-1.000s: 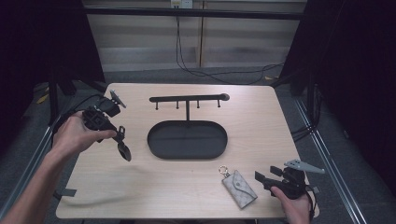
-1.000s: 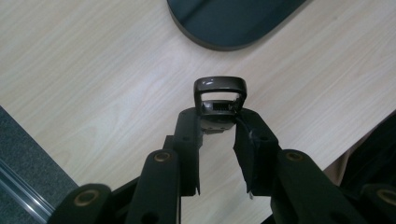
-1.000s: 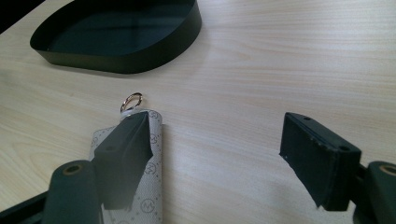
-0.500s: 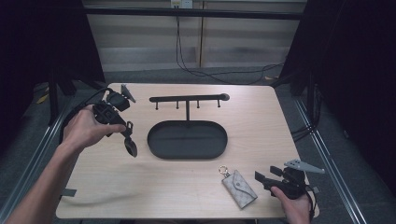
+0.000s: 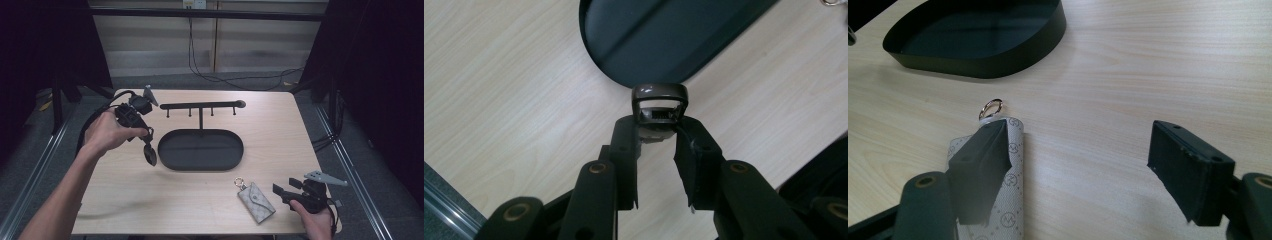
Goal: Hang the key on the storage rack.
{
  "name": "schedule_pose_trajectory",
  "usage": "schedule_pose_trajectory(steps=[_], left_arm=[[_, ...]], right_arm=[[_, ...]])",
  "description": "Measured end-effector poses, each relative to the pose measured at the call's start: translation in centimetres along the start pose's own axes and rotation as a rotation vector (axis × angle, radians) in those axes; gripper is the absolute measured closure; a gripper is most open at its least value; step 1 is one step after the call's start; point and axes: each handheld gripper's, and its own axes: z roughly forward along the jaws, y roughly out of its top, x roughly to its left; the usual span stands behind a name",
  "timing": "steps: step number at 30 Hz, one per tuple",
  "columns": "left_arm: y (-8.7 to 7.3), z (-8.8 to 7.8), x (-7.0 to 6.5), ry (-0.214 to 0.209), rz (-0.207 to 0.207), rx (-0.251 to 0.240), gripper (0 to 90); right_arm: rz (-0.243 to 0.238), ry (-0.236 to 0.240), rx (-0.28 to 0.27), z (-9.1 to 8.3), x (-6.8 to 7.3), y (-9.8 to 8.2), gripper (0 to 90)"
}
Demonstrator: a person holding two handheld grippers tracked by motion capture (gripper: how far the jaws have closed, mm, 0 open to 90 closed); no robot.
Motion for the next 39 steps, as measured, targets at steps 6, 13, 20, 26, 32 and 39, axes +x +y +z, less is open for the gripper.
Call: schedule_pose_trajectory(steps=[6, 13, 20, 26, 32, 39], left_arm=[[1.1, 0.5, -0.1, -0.008, 0.01, 0.01, 71.1], [3.0, 0.8, -0.1, 0.0, 0.008, 0.043, 71.1], [4.5, 1.0, -0.2, -0.003, -0.008, 0.066, 71.1], [5.5, 1.0, 0.6, 0.004, -0.028, 0.074, 71.2], [6.4, 0.9, 1.3, 0.01, -0.058, 0.08, 71.2], [7.1, 1.0, 1.4, 0.003, -0.054, 0.082, 71.2]], right_arm=[[-0.002, 0.0, 0.001, 0.0, 0.0, 0.0, 24.5], [-0.001, 0.003, -0.003, -0.1, 0.0, 0.0, 24.5], [-0.003, 0.011, -0.001, 0.0, 0.0, 0.0, 24.5], [-0.004, 0.016, -0.002, 0.0, 0.0, 0.0, 24.5], [-0.004, 0.018, 0.001, 0.0, 0.0, 0.0, 24.5], [-0.002, 0.022, 0.002, 0.0, 0.0, 0.0, 24.5]])
